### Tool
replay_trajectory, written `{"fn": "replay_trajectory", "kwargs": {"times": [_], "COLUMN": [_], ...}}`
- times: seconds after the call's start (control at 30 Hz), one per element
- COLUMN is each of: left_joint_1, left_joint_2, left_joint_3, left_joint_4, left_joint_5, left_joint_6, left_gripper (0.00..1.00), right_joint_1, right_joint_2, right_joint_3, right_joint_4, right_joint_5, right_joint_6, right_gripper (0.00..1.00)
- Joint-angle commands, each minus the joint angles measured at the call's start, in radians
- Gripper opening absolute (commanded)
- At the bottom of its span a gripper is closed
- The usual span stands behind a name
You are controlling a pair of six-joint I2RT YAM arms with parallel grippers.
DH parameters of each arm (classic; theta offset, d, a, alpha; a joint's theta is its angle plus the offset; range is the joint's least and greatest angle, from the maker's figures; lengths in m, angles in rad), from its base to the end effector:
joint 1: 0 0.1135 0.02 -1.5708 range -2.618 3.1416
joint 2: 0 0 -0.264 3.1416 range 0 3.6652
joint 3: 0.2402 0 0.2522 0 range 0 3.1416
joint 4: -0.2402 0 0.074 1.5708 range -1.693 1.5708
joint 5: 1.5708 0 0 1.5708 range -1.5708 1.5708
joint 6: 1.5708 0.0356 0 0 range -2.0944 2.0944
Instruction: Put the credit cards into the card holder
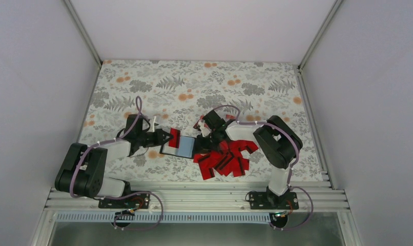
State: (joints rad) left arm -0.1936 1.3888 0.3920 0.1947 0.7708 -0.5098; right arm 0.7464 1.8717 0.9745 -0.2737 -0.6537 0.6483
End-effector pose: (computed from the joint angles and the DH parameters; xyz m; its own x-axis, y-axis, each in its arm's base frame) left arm 0.2158 -0.0676 0.1285 -0.9150 -0.1773 -0.3624 0.1911 0.6006 -0.7764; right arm 0.2333 0.2452 0.1174 -0.9695 -0.2437 0.0279 -0.1599 0.7141 0.6816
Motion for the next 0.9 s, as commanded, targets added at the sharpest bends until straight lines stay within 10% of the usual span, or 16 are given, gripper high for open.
{"fn": "replay_trajectory", "kwargs": {"times": [0.0,0.87], "left_joint_1": [-0.003,-0.012], "left_joint_2": [0.012,0.031], "left_joint_3": [-0.009,-0.032], "left_joint_4": [0.054,0.079], "left_joint_5": [-0.014,0.005], "left_joint_6": [0.013,0.025], "left_gripper": [0.02,0.02], "right_joint_1": [-0.004,-0.007], "right_joint_2": [0.039,0.064], "right_joint_3": [-0.017,-0.020], "right_joint_4": [-0.015,-0.017], "right_joint_5": [0.029,0.011], "right_joint_6": [-0.028,-0.032], "right_gripper": [0.04,0.04]}}
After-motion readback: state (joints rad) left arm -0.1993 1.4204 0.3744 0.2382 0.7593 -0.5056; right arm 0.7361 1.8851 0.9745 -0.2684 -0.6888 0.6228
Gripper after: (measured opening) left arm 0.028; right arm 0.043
